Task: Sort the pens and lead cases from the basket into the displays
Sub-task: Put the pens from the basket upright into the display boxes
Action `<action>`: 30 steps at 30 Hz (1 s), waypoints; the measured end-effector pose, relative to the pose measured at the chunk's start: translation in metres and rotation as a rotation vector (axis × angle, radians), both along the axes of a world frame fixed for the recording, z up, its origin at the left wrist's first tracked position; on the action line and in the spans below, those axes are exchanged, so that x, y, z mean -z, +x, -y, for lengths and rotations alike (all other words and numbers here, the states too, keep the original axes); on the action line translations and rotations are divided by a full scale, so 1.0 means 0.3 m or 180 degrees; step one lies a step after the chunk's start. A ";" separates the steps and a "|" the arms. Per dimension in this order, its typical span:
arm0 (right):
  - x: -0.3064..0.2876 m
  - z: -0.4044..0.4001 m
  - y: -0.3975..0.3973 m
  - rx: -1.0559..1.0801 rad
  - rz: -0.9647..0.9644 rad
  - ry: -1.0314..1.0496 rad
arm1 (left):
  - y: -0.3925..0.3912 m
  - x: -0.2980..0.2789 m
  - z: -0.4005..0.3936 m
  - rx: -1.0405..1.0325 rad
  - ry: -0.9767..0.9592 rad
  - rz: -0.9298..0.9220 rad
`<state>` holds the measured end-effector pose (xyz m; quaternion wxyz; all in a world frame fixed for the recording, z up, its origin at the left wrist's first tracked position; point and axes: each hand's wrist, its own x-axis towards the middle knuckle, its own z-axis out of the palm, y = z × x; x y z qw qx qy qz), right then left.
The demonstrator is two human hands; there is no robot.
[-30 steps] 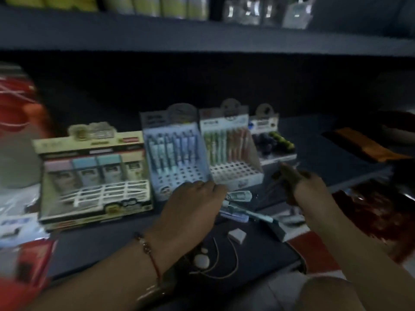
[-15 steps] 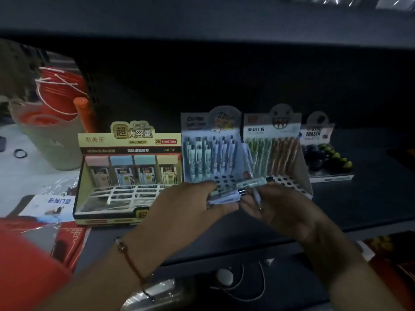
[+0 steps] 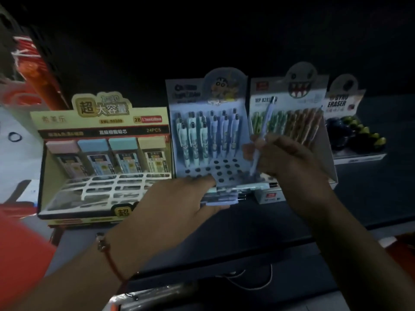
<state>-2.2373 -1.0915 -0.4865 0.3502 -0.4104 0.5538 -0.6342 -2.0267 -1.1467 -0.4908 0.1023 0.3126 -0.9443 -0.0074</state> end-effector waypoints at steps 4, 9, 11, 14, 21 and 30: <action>0.007 0.078 0.051 0.0229 -0.0450 -0.0198 | 0.014 0.019 0.009 -0.0106 0.0008 0.0101; 0.021 0.152 0.073 0.0440 -0.1430 -0.0264 | 0.048 0.015 0.017 -0.0159 -0.0005 -0.0018; 0.035 0.174 0.076 0.0490 -0.1943 -0.0142 | 0.055 0.014 0.020 -0.0130 0.0052 -0.0048; 0.048 0.192 0.090 0.0537 -0.2549 0.0139 | 0.058 0.013 0.021 -0.0115 0.0059 -0.0109; 0.035 0.214 0.111 0.0610 -0.3003 0.0426 | 0.059 0.005 0.007 -0.0103 0.0046 -0.0177; 0.038 0.236 0.117 0.0596 -0.3211 0.0658 | 0.068 -0.003 0.014 -0.0129 -0.0001 -0.0228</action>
